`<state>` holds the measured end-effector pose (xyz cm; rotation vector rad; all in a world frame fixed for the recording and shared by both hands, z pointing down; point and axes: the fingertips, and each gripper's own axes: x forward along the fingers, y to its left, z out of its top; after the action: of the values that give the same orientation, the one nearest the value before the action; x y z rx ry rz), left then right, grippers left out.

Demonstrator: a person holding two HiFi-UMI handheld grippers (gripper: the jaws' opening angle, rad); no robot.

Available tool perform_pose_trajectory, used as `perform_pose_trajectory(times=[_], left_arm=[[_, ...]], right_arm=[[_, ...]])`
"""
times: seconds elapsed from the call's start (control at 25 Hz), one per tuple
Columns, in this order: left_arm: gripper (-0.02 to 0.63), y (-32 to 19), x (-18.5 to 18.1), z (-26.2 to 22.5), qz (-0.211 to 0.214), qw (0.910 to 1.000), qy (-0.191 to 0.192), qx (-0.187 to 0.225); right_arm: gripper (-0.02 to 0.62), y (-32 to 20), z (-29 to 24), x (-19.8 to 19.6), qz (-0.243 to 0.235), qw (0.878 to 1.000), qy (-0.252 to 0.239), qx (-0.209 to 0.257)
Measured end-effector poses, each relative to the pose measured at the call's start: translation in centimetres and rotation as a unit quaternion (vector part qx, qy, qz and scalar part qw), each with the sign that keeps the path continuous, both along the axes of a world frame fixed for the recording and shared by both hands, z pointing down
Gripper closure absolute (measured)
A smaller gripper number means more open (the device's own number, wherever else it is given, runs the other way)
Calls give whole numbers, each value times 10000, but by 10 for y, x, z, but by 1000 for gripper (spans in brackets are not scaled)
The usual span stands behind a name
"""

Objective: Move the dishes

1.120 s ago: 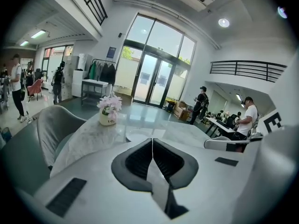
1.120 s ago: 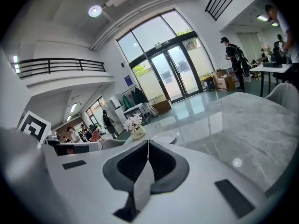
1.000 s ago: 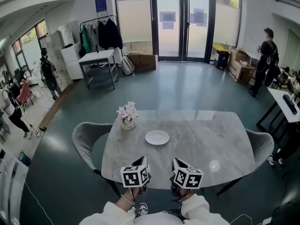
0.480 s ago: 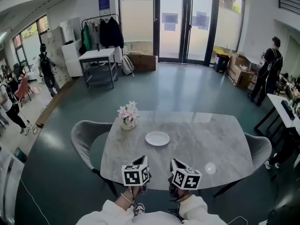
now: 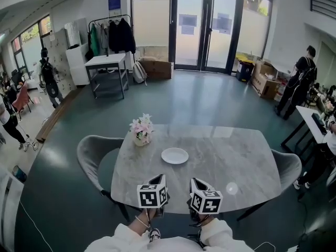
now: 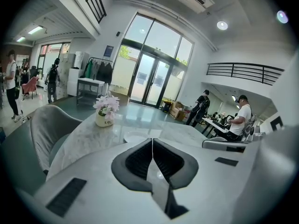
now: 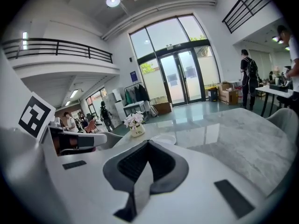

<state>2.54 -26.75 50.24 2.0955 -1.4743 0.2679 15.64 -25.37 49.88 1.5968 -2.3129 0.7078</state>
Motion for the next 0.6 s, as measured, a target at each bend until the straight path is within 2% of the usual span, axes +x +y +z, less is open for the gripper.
perform_pose_trajectory(times=[0.6], left_arm=[[594,0,-1,10,116,9998,40,-137]], right_arm=[[538,2,3,-3,57,10000,74,-8]])
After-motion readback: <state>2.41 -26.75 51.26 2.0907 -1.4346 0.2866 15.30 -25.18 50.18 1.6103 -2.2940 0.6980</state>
